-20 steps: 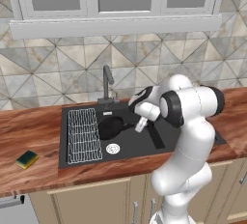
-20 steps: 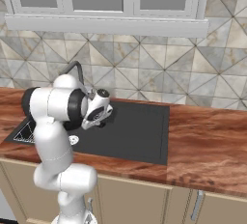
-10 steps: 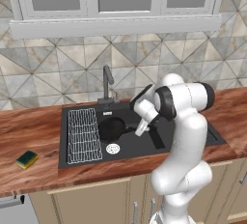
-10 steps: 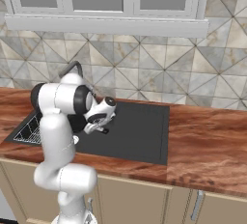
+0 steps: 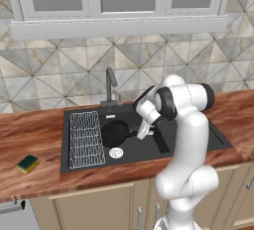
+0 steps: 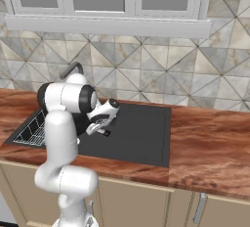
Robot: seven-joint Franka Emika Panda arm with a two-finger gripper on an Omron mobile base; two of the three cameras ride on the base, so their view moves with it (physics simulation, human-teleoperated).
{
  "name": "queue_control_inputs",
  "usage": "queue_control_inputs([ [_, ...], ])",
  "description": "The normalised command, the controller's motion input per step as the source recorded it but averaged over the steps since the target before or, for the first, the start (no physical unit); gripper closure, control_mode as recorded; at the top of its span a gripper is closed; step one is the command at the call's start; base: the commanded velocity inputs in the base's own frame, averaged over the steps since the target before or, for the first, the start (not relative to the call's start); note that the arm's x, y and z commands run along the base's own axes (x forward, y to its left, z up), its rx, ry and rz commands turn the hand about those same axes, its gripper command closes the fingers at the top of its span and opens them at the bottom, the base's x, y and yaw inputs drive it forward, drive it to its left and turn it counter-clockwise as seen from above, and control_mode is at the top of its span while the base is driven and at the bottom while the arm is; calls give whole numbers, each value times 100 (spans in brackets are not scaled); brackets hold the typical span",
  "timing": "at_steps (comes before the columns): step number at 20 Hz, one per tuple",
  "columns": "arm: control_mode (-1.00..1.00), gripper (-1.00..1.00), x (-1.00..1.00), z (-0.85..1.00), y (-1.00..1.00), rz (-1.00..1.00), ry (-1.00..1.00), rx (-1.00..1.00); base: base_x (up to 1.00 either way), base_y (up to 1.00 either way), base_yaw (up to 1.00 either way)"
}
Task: Pick the pan and sponge and place them into the sink. Then turn on the water.
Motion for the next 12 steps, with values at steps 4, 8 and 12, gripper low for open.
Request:
queue_control_inputs([
  [4, -100, 100, 18, -10, 41, -1, 6, 1, 0, 0, 0],
  [8, -100, 100, -5, -18, 34, -8, 16, 1, 0, 0, 0],
  [12, -100, 100, -14, -17, 26, -11, 22, 0, 0, 0, 0],
])
